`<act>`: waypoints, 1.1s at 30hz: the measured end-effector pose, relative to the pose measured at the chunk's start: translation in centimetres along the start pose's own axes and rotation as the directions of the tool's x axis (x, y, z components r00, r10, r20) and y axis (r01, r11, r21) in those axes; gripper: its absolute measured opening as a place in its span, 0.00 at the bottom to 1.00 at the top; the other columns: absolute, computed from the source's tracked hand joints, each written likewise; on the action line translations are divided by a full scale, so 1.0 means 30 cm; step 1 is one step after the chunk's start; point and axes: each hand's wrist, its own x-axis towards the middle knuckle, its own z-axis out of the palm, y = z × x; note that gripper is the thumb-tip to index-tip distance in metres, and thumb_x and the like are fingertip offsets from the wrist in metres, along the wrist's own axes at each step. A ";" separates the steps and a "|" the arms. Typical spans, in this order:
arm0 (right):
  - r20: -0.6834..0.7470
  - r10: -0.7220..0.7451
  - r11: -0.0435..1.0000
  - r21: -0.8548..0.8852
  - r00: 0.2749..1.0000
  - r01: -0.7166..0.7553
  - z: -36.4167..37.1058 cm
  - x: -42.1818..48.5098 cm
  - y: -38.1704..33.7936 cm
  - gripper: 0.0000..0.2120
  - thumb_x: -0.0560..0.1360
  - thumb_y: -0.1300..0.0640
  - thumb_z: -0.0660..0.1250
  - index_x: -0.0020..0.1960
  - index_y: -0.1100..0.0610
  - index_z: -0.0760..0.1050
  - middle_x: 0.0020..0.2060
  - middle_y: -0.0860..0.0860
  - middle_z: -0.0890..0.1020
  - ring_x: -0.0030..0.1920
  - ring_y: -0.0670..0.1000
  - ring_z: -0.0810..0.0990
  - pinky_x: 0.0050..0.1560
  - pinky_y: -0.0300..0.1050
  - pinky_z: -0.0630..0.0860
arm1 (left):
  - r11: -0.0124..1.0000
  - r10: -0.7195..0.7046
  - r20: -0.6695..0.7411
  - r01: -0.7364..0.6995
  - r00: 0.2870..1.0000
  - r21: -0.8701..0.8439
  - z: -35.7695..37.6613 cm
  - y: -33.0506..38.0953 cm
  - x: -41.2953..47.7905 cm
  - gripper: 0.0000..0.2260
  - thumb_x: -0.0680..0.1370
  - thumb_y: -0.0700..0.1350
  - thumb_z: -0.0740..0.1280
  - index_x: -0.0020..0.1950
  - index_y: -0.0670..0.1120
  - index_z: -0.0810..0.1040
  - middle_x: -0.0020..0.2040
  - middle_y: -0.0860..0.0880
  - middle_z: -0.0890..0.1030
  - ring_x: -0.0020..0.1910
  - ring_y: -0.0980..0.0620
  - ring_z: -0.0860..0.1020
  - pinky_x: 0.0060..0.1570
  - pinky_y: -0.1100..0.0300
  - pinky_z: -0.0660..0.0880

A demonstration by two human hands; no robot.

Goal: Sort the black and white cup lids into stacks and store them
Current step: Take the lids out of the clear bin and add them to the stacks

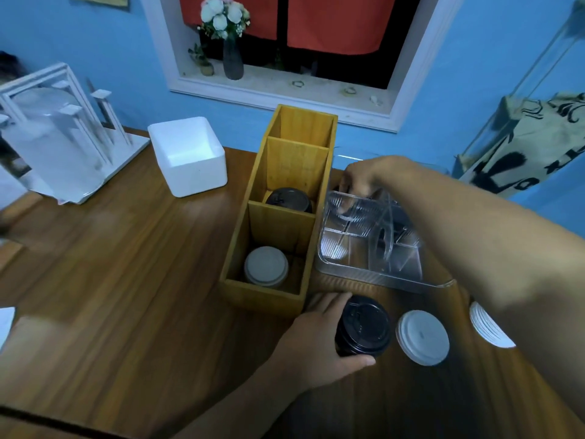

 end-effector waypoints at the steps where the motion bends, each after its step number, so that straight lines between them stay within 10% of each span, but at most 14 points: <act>1: 0.028 -0.004 1.000 -0.026 1.000 0.004 0.007 0.009 -0.005 0.33 0.60 0.37 0.82 0.58 0.54 0.82 0.53 0.49 0.83 0.51 0.57 0.83 0.48 0.54 0.84 | 1.000 0.001 0.003 -0.001 1.000 0.002 0.000 -0.002 0.001 0.47 0.70 0.69 0.72 0.81 0.54 0.55 0.77 0.60 0.60 0.77 0.61 0.58 0.76 0.59 0.60; 15: -0.223 -0.138 0.978 0.124 0.965 0.169 -0.050 -0.092 0.022 0.04 0.74 0.57 0.72 0.41 0.54 0.81 0.36 0.53 0.86 0.37 0.51 0.81 0.42 0.41 0.75 | 1.000 0.014 0.011 -0.014 1.000 0.016 0.008 -0.019 0.008 0.47 0.70 0.70 0.71 0.82 0.54 0.54 0.79 0.61 0.58 0.78 0.62 0.53 0.76 0.61 0.57; 21: -0.639 -0.130 0.900 0.245 0.758 0.361 0.051 -0.415 0.060 0.06 0.76 0.58 0.72 0.42 0.52 0.77 0.37 0.46 0.81 0.36 0.46 0.75 0.40 0.38 0.70 | 1.000 0.016 0.003 -0.016 1.000 0.011 0.009 -0.021 0.008 0.46 0.70 0.68 0.72 0.82 0.55 0.55 0.78 0.61 0.59 0.78 0.62 0.54 0.77 0.60 0.58; 27: -0.658 0.057 0.419 0.698 0.751 0.580 0.558 -0.780 0.047 0.04 0.76 0.63 0.70 0.43 0.61 0.76 0.32 0.64 0.75 0.31 0.52 0.76 0.35 0.42 0.74 | 1.000 0.016 -0.018 -0.016 1.000 0.003 0.013 -0.027 0.012 0.45 0.68 0.68 0.75 0.79 0.57 0.58 0.74 0.62 0.64 0.74 0.62 0.60 0.73 0.62 0.61; 33: -0.364 0.126 0.048 0.931 0.923 0.361 1.012 -0.931 0.060 0.14 0.74 0.45 0.74 0.44 0.57 0.81 0.31 0.61 0.79 0.30 0.56 0.74 0.32 0.44 0.73 | 0.997 0.076 -0.069 -0.076 0.995 -0.002 0.023 -0.032 0.018 0.39 0.68 0.61 0.79 0.75 0.56 0.66 0.69 0.58 0.72 0.67 0.62 0.69 0.68 0.64 0.67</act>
